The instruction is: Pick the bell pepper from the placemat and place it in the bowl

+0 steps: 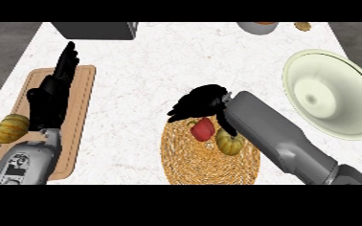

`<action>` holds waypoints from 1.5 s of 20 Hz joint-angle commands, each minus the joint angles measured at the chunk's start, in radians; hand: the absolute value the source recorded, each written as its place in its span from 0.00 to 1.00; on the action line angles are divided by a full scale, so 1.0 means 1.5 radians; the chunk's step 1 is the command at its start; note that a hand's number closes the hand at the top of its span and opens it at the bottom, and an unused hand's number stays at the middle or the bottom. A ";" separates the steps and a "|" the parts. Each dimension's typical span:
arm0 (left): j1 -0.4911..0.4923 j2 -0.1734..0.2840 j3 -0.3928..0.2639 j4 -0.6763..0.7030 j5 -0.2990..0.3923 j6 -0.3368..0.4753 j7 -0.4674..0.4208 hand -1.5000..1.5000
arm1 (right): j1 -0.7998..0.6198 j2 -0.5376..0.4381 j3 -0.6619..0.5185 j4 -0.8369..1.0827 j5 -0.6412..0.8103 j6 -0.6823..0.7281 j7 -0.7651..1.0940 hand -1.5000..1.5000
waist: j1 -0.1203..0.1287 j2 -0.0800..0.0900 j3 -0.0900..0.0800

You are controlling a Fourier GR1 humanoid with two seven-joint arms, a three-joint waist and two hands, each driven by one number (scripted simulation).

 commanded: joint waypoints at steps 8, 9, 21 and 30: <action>0.024 -0.003 0.032 -0.022 0.000 -0.029 -0.002 0.50 | 0.036 0.078 -0.001 0.123 0.122 -0.104 -0.061 1.00 | 0.003 0.002 0.001; 0.035 -0.011 0.016 -0.038 -0.014 -0.024 -0.010 0.50 | 0.001 0.097 -0.009 0.136 0.123 -0.084 -0.079 1.00 | 0.005 0.002 0.001; 0.036 -0.026 0.018 -0.056 -0.041 -0.023 0.020 0.50 | 0.051 0.074 -0.066 0.114 0.154 -0.133 -0.157 1.00 | -0.005 -0.002 0.001; 0.072 0.002 0.079 -0.010 -0.020 -0.015 0.006 0.50 | 0.215 0.139 -0.235 0.067 0.058 -0.161 0.240 1.00 | -0.092 -0.033 0.000</action>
